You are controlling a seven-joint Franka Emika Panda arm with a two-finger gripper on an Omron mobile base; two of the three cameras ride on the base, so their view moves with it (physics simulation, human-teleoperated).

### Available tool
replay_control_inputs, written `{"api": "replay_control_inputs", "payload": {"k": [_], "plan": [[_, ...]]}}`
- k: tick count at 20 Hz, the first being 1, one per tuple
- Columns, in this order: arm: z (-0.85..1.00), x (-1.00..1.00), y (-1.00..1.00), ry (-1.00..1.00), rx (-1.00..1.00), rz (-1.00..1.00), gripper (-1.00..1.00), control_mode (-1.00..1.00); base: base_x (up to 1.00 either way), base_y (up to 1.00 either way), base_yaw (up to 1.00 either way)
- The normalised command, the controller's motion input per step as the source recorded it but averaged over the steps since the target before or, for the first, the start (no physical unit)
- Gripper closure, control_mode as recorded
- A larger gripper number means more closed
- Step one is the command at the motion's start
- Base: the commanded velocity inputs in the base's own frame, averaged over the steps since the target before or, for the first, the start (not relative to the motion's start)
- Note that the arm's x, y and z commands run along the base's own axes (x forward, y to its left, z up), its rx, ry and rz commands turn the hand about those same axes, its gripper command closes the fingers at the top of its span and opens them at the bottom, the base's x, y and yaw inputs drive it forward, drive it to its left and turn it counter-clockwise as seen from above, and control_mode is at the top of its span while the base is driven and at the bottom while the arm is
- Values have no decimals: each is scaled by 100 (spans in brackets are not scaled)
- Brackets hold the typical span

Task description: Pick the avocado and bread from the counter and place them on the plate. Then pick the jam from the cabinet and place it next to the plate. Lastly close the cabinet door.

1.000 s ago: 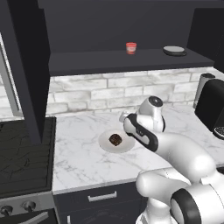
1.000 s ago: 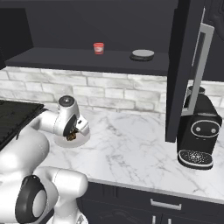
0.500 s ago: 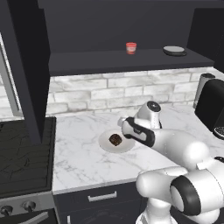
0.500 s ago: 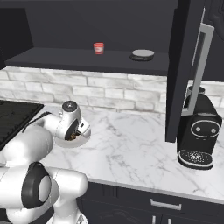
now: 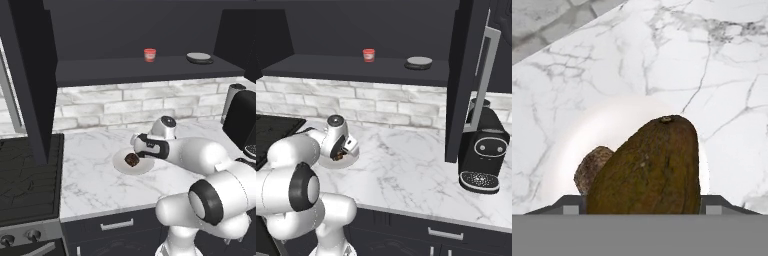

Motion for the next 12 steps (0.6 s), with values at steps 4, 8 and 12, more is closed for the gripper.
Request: {"api": "replay_control_inputs", "payload": {"k": [4,8,12], "plan": [[-14,9,11,2,-3,0,100,-100,0,0,0],[-24,0,0,0,-5,0,100,-100,0,0,0],[-21,0,-2,0,-3,0,100,-100,0,0,0]]}}
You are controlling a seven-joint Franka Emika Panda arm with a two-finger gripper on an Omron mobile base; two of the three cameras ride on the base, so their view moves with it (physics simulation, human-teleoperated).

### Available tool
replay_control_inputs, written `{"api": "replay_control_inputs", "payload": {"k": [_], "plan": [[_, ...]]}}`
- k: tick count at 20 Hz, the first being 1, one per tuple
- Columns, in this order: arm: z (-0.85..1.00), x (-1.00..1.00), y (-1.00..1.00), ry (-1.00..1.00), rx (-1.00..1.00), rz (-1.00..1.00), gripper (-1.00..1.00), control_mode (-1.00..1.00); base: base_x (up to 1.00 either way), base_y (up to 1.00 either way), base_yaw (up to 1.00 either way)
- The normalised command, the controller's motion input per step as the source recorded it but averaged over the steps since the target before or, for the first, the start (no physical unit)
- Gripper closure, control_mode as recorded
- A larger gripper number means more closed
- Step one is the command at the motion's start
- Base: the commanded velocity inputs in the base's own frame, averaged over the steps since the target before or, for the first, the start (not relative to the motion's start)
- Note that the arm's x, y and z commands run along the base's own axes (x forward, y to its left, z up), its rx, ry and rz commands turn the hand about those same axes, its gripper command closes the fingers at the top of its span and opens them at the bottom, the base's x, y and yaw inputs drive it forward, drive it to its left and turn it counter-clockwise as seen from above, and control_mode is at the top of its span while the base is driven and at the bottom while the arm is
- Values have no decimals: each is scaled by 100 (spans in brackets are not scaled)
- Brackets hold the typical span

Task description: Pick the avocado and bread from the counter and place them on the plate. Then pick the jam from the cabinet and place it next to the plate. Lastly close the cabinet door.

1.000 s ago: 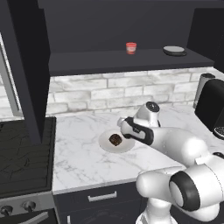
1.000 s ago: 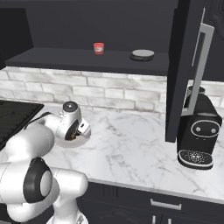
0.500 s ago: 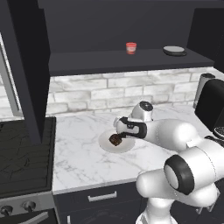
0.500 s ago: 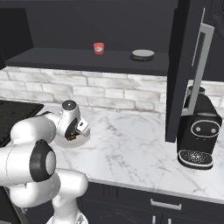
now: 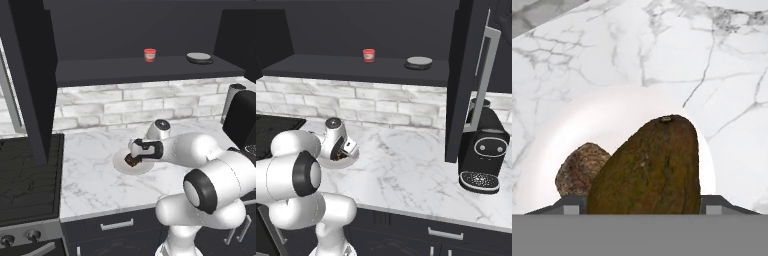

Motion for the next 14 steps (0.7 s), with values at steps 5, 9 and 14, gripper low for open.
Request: {"api": "replay_control_inputs", "payload": {"k": [5,9,14], "plan": [[-1,0,0,0,0,0,100,-100,0,0,0],[0,0,0,0,0,0,-100,-100,0,0,0],[0,2,0,0,0,0,-100,-100,0,0,0]]}}
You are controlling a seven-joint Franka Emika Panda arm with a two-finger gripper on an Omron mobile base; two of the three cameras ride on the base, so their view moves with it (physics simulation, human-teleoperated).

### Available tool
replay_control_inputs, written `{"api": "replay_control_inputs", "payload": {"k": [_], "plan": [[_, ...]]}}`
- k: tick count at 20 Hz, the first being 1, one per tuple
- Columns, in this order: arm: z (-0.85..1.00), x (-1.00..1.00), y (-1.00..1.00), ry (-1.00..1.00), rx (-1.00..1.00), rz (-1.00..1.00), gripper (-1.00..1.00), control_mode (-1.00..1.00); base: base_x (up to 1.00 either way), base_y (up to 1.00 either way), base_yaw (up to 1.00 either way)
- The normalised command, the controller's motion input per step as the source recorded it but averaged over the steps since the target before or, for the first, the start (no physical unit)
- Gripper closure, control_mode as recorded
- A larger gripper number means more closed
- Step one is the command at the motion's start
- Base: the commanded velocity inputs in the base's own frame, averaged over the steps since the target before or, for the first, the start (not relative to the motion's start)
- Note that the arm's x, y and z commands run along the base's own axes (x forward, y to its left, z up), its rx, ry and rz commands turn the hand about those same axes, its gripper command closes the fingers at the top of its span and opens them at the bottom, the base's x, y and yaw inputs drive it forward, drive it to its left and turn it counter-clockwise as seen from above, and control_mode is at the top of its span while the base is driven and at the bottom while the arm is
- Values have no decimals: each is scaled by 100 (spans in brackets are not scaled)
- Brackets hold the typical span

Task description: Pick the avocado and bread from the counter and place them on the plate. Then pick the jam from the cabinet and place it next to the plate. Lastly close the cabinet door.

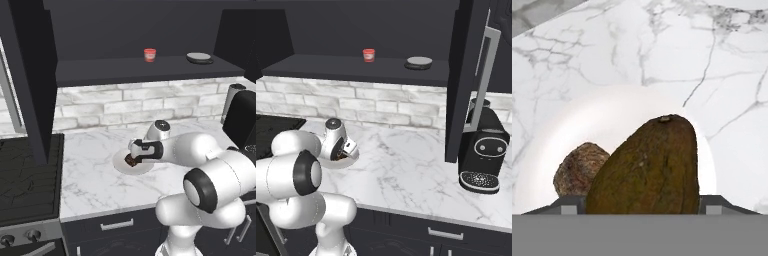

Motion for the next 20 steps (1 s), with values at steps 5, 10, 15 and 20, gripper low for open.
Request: {"api": "replay_control_inputs", "payload": {"k": [5,10,15,20], "plan": [[0,10,0,0,0,0,-100,-100,0,0,0],[4,12,0,0,0,-1,-100,-100,0,0,0],[63,-2,0,0,3,-4,-100,-100,0,0,0],[88,-20,-12,-5,1,-2,-100,-100,0,0,0]]}}
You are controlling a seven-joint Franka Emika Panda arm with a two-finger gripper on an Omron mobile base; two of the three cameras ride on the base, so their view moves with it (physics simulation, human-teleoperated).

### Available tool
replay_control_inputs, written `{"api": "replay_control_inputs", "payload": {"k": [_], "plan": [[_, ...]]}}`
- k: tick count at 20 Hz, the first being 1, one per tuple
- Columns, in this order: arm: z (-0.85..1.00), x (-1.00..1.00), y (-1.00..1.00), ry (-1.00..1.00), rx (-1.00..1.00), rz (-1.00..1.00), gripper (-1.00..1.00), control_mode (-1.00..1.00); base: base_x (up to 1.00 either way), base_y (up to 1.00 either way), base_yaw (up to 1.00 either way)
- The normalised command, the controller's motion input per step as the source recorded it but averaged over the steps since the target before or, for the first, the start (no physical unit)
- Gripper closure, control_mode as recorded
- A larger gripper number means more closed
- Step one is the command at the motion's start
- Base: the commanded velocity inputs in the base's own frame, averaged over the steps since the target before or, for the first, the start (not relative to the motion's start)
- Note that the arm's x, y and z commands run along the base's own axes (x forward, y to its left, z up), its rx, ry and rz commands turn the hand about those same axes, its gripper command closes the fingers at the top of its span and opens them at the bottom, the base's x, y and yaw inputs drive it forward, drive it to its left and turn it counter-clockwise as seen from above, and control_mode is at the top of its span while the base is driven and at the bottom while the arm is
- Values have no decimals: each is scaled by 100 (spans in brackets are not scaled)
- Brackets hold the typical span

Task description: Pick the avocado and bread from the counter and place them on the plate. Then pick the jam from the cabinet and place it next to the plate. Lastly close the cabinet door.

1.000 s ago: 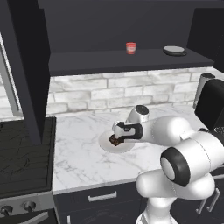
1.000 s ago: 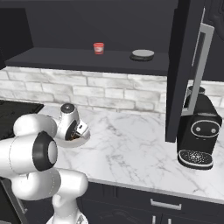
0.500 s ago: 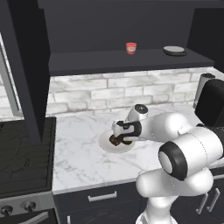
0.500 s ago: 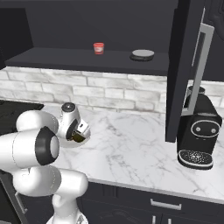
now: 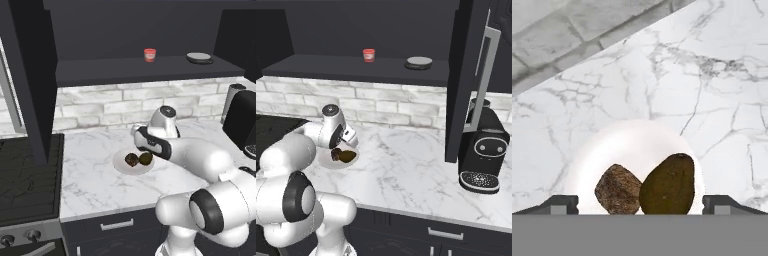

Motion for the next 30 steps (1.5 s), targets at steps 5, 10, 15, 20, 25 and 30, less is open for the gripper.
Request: {"api": "replay_control_inputs", "payload": {"k": [5,10,15,20,25,30], "plan": [[85,-20,-5,-6,0,-2,-100,-100,0,0,0],[52,-32,0,-15,-3,-1,-100,-100,0,0,0],[13,-46,-2,-30,1,0,-100,-100,0,0,0],[35,-47,-15,-34,11,0,-100,-100,0,0,0],[50,-36,-4,-29,8,0,-100,-100,0,0,0],[66,-27,0,-21,3,-2,-100,-100,0,0,0]]}}
